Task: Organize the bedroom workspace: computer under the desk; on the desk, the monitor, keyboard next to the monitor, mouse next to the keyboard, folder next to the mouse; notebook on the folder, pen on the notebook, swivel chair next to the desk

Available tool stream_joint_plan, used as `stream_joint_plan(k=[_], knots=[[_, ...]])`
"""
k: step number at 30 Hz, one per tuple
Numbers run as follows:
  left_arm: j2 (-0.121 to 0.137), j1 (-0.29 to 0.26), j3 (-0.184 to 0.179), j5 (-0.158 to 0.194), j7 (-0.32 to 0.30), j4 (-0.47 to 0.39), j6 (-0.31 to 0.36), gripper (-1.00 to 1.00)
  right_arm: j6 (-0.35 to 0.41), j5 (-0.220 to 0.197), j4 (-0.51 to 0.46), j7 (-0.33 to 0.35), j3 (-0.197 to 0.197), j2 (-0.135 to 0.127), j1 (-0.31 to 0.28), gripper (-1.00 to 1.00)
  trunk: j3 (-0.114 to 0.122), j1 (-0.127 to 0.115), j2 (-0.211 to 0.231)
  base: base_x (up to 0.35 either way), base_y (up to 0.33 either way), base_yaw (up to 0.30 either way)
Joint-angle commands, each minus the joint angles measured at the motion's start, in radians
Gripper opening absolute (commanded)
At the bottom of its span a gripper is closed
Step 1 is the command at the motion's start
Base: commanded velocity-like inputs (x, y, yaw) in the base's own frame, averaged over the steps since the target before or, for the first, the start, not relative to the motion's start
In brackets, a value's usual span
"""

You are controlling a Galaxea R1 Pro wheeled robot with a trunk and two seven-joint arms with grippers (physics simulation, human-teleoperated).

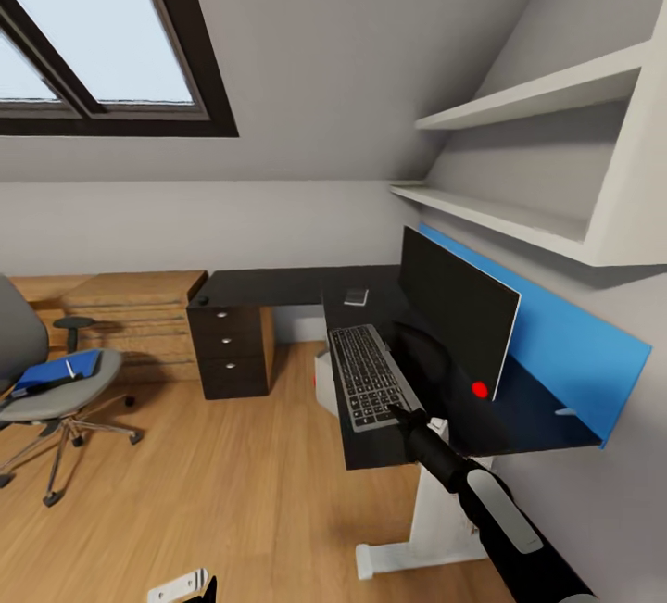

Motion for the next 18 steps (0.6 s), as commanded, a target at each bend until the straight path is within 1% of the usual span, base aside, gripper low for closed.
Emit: stream_joint_plan(k=[1, 3, 8, 10, 15, 18], knots=[[0.001, 0.0, -0.002, 0.009, 0.004, -0.001, -0.003, 1.0, 0.0, -0.011, 0.0, -0.014, -0.002, 0.023, -0.001, -1.0, -0.001, 0.001, -0.001, 0.329, 0.0, 0.0], [0.001, 0.0, -0.002, 0.009, 0.004, -0.001, -0.003, 1.0, -0.003, -0.01, 0.0, -0.025, -0.005, 0.051, -0.001, -1.0, -0.001, 0.001, -0.001, 0.329, 0.0, 0.0], [0.002, 0.0, -0.002, 0.009, 0.004, -0.001, -0.003, 1.0, -0.024, -0.01, 0.0, -0.032, -0.006, 0.084, -0.001, -1.0, -0.001, 0.001, -0.001, 0.329, 0.0, 0.0], [0.002, 0.0, -0.002, 0.009, 0.004, -0.001, -0.003, 1.0, -0.04, -0.011, 0.0, -0.033, -0.006, 0.088, -0.001, -1.0, -0.001, 0.001, -0.001, 0.329, 0.0, 0.0], [0.002, 0.0, -0.002, 0.009, 0.004, -0.001, -0.003, 1.0, -0.118, -0.012, 0.0, -0.038, -0.006, 0.096, -0.001, -1.0, -0.001, 0.001, -0.001, 0.329, 0.0, 0.0], [0.002, 0.0, -0.002, 0.008, 0.004, -0.001, -0.003, 1.0, -0.134, -0.012, 0.001, -0.054, -0.006, 0.1, -0.001, -1.0, -0.001, 0.001, -0.001, 0.329, 0.0, 0.0]])
